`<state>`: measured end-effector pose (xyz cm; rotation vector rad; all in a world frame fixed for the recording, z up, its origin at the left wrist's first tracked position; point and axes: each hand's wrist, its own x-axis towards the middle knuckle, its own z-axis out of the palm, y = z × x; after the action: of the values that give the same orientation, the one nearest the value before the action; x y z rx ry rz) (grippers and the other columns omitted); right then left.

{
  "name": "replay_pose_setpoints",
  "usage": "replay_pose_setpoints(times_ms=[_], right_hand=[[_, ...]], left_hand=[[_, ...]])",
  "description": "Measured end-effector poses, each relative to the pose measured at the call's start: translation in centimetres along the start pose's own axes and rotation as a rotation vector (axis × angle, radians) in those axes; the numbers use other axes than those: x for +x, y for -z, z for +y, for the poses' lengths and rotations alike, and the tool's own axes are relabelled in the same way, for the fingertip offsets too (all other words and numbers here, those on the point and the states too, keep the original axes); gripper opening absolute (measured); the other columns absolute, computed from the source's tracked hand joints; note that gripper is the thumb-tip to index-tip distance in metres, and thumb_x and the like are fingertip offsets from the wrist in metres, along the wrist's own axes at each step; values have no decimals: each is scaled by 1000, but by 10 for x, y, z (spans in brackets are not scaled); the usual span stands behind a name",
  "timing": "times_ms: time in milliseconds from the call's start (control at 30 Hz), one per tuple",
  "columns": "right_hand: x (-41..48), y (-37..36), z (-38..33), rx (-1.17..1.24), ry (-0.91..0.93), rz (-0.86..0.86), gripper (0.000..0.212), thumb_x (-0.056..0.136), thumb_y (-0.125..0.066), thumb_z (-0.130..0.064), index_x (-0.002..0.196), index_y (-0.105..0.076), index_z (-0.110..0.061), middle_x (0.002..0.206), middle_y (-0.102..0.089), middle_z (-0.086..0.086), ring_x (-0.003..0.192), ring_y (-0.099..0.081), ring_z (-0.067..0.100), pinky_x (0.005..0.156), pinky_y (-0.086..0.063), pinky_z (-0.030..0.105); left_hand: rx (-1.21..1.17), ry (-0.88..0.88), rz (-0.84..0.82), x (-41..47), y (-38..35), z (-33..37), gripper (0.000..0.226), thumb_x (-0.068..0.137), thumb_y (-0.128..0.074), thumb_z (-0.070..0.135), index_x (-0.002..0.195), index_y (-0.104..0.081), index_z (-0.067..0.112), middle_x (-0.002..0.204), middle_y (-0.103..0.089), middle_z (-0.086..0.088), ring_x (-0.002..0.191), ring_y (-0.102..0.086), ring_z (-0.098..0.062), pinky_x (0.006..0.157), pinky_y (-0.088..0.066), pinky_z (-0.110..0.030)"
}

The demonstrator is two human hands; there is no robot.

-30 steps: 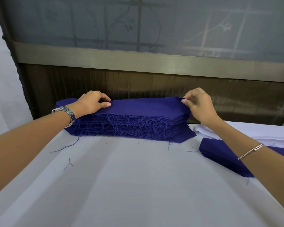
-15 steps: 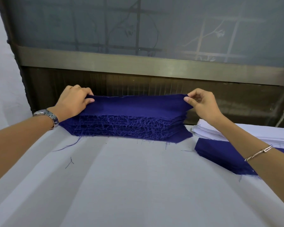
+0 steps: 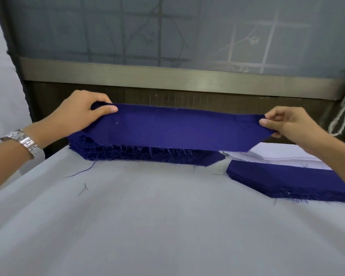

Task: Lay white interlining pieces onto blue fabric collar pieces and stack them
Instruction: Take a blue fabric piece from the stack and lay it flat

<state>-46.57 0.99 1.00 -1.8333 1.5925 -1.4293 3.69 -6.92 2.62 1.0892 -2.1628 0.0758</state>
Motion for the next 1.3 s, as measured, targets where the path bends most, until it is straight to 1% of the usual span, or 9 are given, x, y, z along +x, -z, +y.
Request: replay_pose_setpoints(times_ms=[67,267,433,667,833,1000,1133,1233,1300], right_hand=[[-14,23,8,24,-33,-95,11,77,-79,-26,74,-70,-21,64,-70,-2,52,-60,3,46,-47,13],[-51,80,57,-33,-177,-256,55,56,-92,-60,81,-71,-16,70,-70,11,51,-59,12,47,-46,15],[-85,109,112,-133,-332,-367,53,62,-94,-52,85,-68,-11,71,-66,20,47,-52,19,44,-43,19],[-129,120,157,-232,-464,-494,46,75,-88,-47,94,-68,-11,75,-66,16,48,-51,16,44,-42,22],[-142,111,137,-287,-449,-520,51,71,-85,-60,92,-68,-16,77,-68,14,51,-52,13,46,-44,21],[-145,97,94,-286,-437,-570,51,63,-83,-68,83,-70,-23,71,-67,5,53,-50,10,45,-42,22],[-145,90,71,-329,-455,-598,30,70,-81,-46,81,-69,-20,67,-65,6,52,-48,11,47,-42,22],[-142,87,63,-410,-460,-591,21,79,-82,-29,83,-68,-15,68,-68,7,51,-53,9,49,-46,22],[-141,89,59,-488,-449,-605,21,76,-84,-37,86,-70,-25,77,-72,4,54,-59,8,54,-50,21]], left_hand=[[-91,34,-48,-10,-5,12,15,83,-57,50,87,-67,39,91,-68,13,82,-63,-3,65,-46,-20],[-310,108,-230,-47,-42,36,18,82,-58,42,90,-72,34,91,-73,16,89,-67,3,69,-52,-14],[-420,127,-362,-71,-67,55,21,80,-62,42,87,-77,29,90,-75,16,84,-70,1,71,-56,-16],[-231,149,-447,-90,-87,74,33,71,-59,63,79,-75,35,84,-71,25,84,-64,5,69,-51,-16],[-27,127,-385,-99,-95,78,42,63,-52,78,78,-68,42,81,-67,27,79,-60,4,67,-49,-24],[104,86,-380,-102,-96,74,55,57,-38,89,79,-63,45,78,-62,33,78,-56,8,54,-33,-17],[130,105,-391,-102,-92,73,52,56,-40,88,79,-61,46,82,-55,45,74,-56,11,51,-32,-17],[132,93,-385,-99,-90,71,52,57,-44,85,88,-58,46,89,-61,31,82,-55,9,57,-37,-16],[124,70,-348,-95,-90,73,50,61,-45,83,94,-56,47,92,-59,27,82,-56,5,61,-42,-16]])
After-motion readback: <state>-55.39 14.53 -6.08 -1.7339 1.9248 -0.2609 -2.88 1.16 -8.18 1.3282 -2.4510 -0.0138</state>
